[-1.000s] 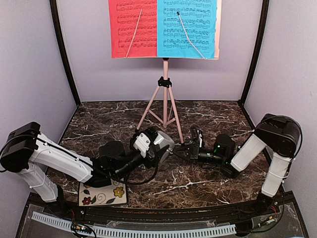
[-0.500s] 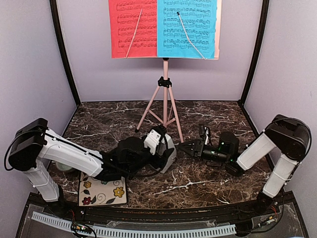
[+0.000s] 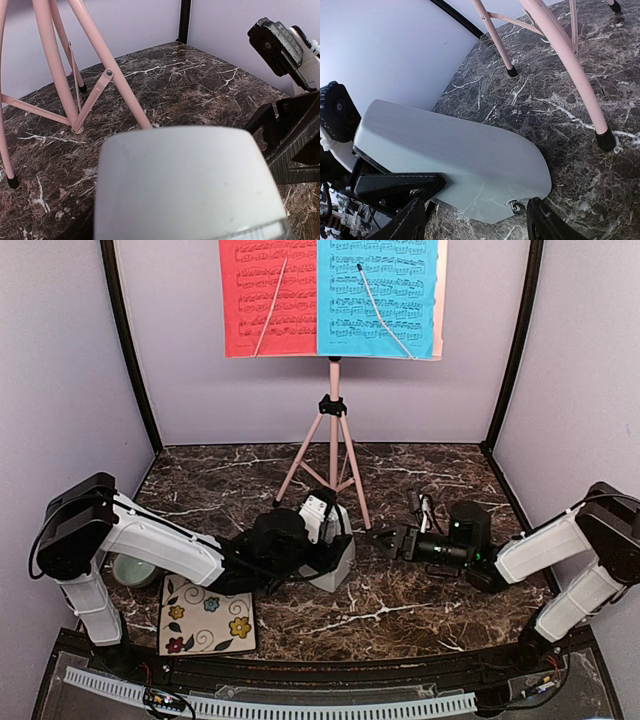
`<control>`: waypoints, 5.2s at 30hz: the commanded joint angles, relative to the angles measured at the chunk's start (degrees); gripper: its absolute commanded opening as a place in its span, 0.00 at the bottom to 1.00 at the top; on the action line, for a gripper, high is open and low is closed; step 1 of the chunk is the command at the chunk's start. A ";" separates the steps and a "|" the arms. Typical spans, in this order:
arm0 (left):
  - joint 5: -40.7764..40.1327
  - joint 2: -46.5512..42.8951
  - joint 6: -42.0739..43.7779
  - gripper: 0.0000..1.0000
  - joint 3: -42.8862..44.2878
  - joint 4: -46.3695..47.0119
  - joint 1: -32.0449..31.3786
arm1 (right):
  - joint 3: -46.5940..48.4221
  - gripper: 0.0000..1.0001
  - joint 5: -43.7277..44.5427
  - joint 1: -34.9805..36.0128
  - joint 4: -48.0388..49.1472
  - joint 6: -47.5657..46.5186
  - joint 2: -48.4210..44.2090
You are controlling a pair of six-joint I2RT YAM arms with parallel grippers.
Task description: Set up the instrument practice props
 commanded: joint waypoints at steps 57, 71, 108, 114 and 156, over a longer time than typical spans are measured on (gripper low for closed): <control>10.14 -11.38 2.53 0.56 -1.82 -1.41 2.97 | 24.38 0.95 -4.59 0.38 -25.75 -12.55 6.61; 11.68 -12.56 4.79 0.26 -5.96 0.70 0.07 | 20.64 0.94 3.65 0.38 -31.58 -16.16 7.58; 28.89 -12.86 2.61 0.22 -19.41 31.69 4.26 | 16.78 0.92 9.32 0.23 -31.95 -17.96 10.21; 31.16 -11.05 1.01 0.22 -18.86 34.58 4.81 | 16.57 0.92 9.39 0.20 -31.83 -18.10 10.24; 27.06 -13.53 7.89 0.63 -12.43 16.26 3.68 | 24.17 1.00 -8.02 0.75 -33.45 -8.12 -4.78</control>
